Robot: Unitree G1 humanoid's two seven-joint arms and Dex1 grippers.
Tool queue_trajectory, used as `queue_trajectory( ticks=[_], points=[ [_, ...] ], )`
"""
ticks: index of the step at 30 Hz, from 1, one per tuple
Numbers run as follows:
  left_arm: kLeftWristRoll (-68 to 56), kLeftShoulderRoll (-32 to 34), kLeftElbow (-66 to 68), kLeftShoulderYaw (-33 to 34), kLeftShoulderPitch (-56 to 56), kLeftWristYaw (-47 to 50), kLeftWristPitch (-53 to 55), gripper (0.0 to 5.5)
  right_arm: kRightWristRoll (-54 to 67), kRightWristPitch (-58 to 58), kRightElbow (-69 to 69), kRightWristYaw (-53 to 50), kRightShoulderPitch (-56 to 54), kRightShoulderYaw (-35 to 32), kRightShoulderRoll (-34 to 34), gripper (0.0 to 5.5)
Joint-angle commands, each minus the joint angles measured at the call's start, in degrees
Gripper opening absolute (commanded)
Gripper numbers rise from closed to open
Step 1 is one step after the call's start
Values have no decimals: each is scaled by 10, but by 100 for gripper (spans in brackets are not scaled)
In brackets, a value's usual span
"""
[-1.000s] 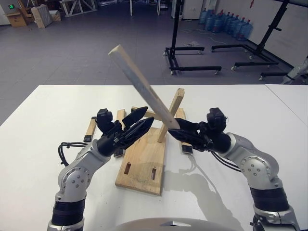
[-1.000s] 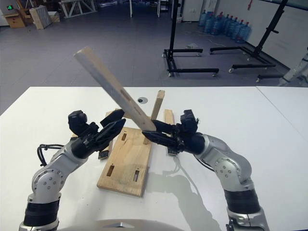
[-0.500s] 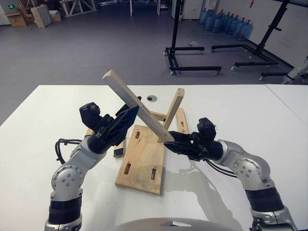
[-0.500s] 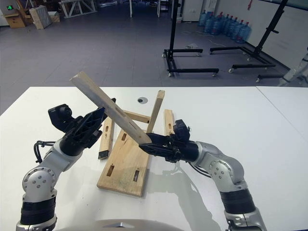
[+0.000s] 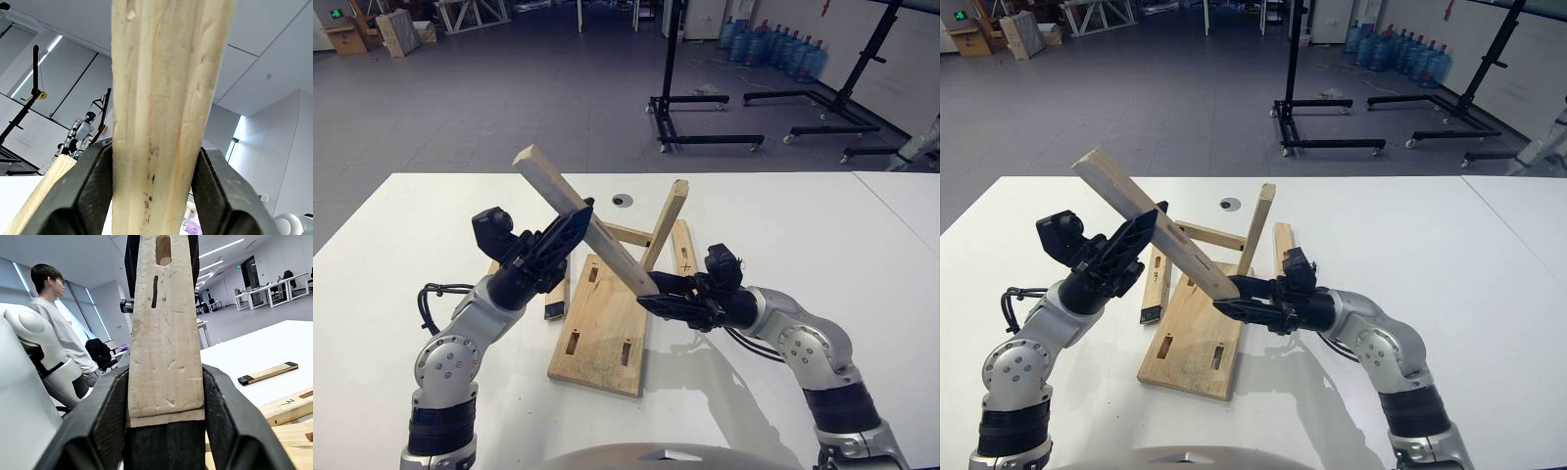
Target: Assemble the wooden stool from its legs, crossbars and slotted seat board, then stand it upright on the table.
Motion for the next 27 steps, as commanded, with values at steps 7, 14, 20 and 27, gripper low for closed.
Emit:
queue_trajectory(
  ticks=[7,14,20,27],
  points=[
    [41,12,31,23,-10,-11,-26,207,-58,20,-14,-45,10,17,-38,297],
    [54,77,83,91,-70,-34,-30,204,-228,-91,11,-94,48,79,-52,351],
    [71,97,44,79,-59,-27,-18,204,-370,-180,27,-131,45,158,-54,351],
    [223,78,44,48,-62,27,-94,203,-419,-215,67,-15,-1,192,-144,351]
  ],
)
